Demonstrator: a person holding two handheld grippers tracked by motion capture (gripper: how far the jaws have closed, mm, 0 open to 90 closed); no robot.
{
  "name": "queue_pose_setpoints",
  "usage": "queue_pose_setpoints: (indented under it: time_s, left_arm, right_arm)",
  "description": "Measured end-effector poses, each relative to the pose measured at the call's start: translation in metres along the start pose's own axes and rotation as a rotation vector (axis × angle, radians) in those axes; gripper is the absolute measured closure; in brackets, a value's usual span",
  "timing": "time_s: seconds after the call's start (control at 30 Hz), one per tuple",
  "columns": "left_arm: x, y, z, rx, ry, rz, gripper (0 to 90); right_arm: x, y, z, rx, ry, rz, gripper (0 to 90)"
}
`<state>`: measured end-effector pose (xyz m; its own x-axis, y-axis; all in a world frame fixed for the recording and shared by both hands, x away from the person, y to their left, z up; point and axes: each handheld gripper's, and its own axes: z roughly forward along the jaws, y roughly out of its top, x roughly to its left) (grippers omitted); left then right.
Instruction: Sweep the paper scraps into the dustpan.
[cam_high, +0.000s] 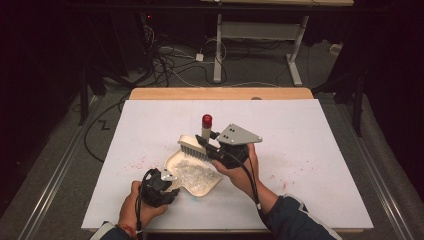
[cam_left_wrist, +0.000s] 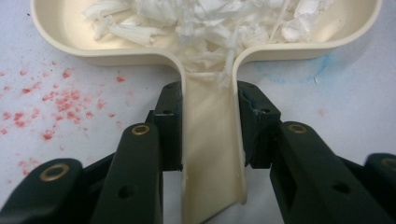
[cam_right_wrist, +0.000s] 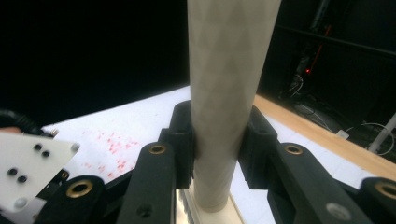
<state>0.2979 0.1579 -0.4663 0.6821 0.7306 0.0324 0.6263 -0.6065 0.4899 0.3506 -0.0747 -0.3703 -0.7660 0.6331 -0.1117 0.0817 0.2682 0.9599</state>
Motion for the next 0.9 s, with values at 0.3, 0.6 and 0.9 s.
queue_pose_setpoints:
  time_s: [0.3,0.6,0.9]
  left_arm:
    - [0.001,-0.001,-0.002,0.011,-0.004,0.008,63.5]
    - [0.004,-0.007,-0.006,0.035,-0.028,0.006,63.4]
    - [0.005,-0.008,-0.006,0.036,-0.036,0.01,63.4]
  right_arm:
    - [-0.024,-0.005,-0.017,0.01,-0.061,0.021,70.5]
    - [-0.042,-0.024,-0.013,0.056,-0.157,-0.01,70.5]
    - [-0.033,-0.035,0.007,0.112,-0.125,-0.03,70.5]
